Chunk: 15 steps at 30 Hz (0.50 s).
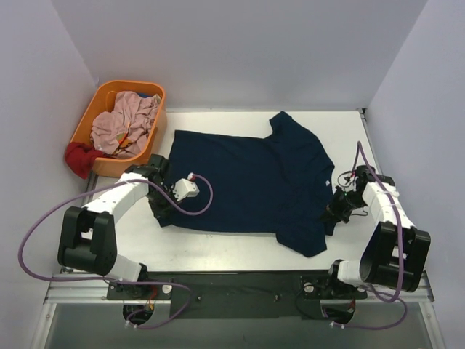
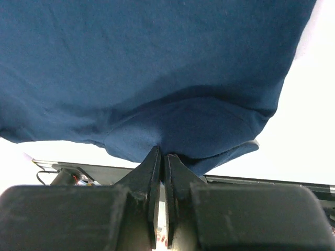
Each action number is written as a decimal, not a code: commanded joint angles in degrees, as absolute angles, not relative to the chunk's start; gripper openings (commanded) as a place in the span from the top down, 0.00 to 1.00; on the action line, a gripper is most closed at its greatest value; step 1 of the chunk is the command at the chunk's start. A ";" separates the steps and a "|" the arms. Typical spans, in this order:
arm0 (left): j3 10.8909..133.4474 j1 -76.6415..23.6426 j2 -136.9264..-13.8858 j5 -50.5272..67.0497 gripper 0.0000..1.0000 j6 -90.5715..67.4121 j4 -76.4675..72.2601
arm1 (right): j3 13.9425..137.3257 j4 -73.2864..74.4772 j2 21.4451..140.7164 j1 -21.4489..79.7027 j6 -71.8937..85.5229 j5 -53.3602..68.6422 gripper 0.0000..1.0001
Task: Fold and stack the t-shirts
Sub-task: Flatten out the tshirt
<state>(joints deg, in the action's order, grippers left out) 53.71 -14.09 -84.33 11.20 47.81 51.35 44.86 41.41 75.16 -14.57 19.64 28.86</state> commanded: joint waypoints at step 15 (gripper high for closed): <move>65.82 -8.71 -82.00 13.97 0.58 58.44 71.26 | 58.63 57.47 75.51 -7.39 23.29 9.58 0.35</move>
